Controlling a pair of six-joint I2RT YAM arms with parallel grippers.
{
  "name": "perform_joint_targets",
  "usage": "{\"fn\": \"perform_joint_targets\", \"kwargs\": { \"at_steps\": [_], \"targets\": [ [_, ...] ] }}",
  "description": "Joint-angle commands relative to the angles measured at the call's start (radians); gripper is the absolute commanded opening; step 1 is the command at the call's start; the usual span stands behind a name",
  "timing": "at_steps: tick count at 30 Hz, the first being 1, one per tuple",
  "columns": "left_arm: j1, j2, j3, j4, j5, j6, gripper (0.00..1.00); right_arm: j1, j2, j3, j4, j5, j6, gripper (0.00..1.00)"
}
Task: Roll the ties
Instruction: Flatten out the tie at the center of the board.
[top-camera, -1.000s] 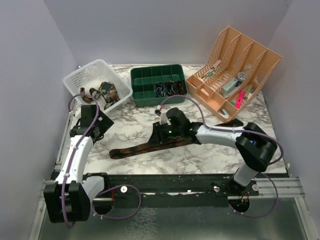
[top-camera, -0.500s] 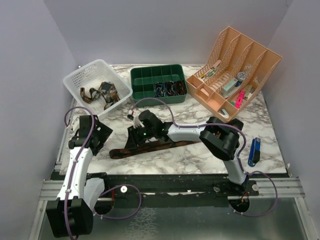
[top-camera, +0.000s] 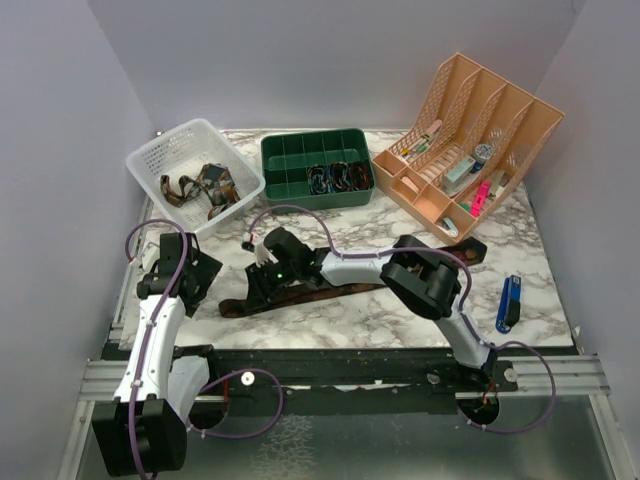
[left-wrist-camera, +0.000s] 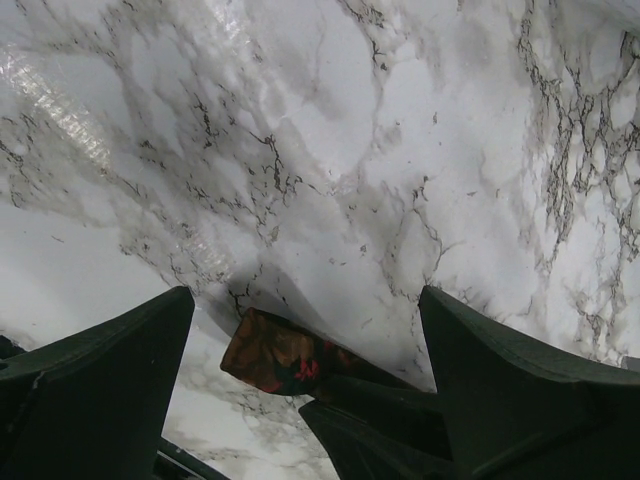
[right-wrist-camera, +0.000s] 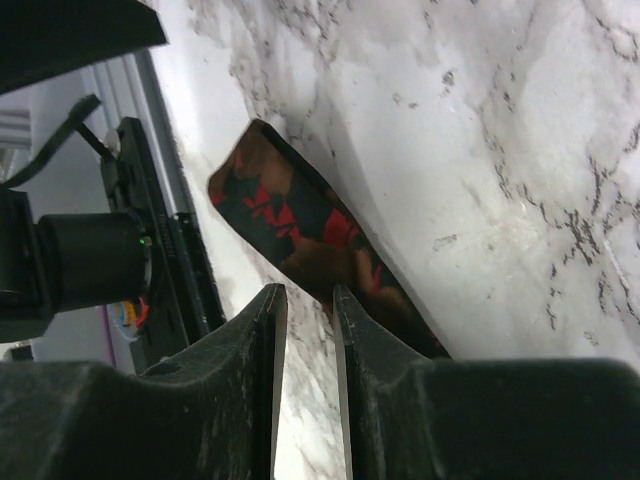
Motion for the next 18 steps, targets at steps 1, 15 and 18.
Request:
{"fn": "perform_joint_targets", "kwargs": {
  "at_steps": [1, 15, 18],
  "targets": [
    [0.007, -0.002, 0.009, -0.032, -0.036, -0.008, 0.96, 0.007, 0.048, 0.05, -0.085, -0.051, -0.075, 0.31],
    [0.007, -0.049, 0.015, -0.113, 0.036, -0.032, 0.9, 0.04, 0.025, 0.023, -0.14, 0.076, -0.115, 0.27],
    [0.006, -0.084, -0.016, -0.142, 0.094, -0.063, 0.84, 0.029, -0.003, -0.044, -0.124, 0.171, -0.057, 0.27]
  ]
}}
